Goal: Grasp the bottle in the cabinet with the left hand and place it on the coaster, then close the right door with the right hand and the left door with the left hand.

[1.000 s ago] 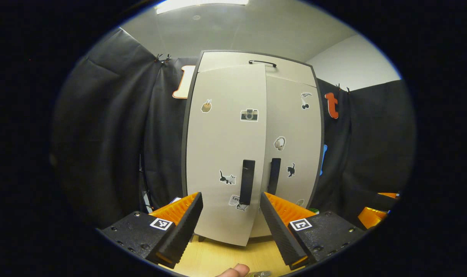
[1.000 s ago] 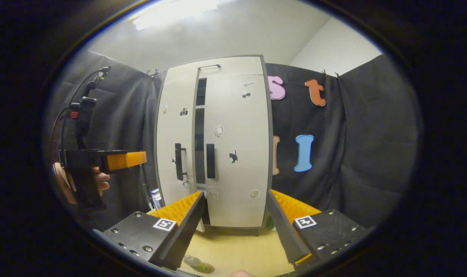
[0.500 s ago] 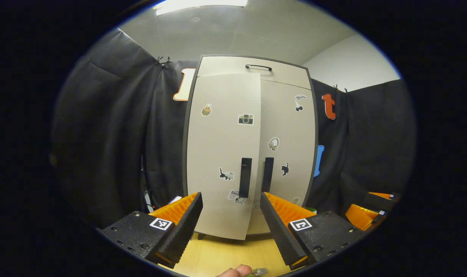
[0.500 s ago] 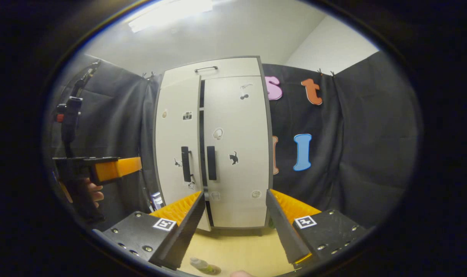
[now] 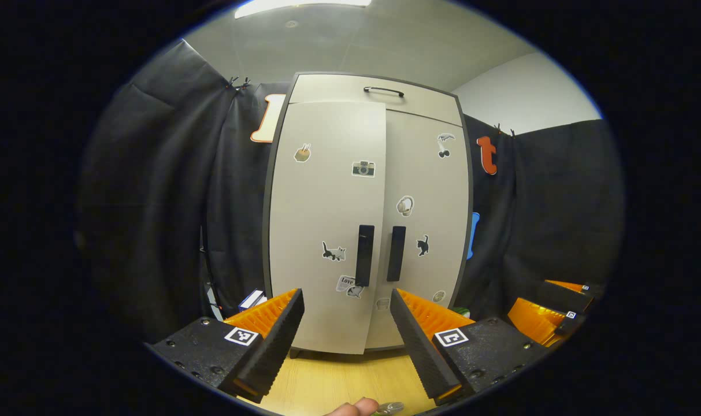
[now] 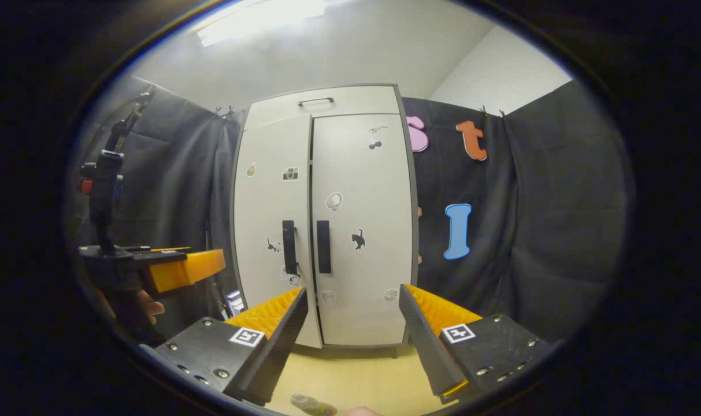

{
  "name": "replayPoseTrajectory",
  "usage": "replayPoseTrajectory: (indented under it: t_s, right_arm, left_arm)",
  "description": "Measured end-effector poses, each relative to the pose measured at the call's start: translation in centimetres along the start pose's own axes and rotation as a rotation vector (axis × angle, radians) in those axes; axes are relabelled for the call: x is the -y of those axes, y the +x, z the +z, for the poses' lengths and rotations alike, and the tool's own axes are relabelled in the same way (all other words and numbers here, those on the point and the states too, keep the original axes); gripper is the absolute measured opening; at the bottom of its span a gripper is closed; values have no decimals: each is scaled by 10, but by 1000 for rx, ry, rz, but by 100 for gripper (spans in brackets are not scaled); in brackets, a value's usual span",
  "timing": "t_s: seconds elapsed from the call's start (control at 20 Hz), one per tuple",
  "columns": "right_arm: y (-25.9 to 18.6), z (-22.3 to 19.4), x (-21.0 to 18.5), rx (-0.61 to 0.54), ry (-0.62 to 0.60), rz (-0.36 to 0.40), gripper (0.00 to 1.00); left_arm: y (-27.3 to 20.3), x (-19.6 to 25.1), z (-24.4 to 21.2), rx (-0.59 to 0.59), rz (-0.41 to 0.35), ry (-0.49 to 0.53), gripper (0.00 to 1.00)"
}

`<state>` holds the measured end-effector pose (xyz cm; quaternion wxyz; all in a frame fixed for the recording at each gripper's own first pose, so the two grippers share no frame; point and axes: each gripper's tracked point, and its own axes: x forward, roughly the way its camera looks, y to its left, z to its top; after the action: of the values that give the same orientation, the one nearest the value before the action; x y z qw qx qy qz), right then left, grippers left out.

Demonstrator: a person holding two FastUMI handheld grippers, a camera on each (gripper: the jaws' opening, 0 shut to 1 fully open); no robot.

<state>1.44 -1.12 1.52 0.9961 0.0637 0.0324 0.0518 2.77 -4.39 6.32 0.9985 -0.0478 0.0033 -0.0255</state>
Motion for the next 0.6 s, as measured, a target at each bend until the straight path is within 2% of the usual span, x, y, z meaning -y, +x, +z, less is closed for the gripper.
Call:
replayPoseTrajectory:
  t_s: [0.05, 0.1, 0.15, 0.2, 0.3, 0.45, 0.5, 0.6]
  right_arm:
    - [2, 1, 0, 5, 3, -7, 93]
    - [7, 1, 0, 5, 6, -13, 93]
    - [10, 1, 1, 3, 4, -22, 96]
    - [11, 1, 2, 2, 0, -32, 93]
    - [15, 0, 3, -1, -18, -43, 96]
    - [17, -4, 5, -10, -34, -53, 93]
    - [18, -4, 6, -12, -38, -52, 96]
    - [19, -4, 8, -13, -45, -56, 96]
  left_arm:
    - [1, 0, -3, -8, -3, -1, 95]
    - [1, -2, -5, -9, 2, 0, 91]
    - [1, -2, -5, -4, 2, 8, 95]
    - [1, -3, -5, -1, 5, 22, 95]
    - [-1, -6, -10, -5, 11, 50, 95]
    - [-7, 0, -13, -1, 0, 62, 95]
    - [-8, 2, -13, 3, -5, 58, 95]
    - [-11, 3, -14, -6, -1, 53, 95]
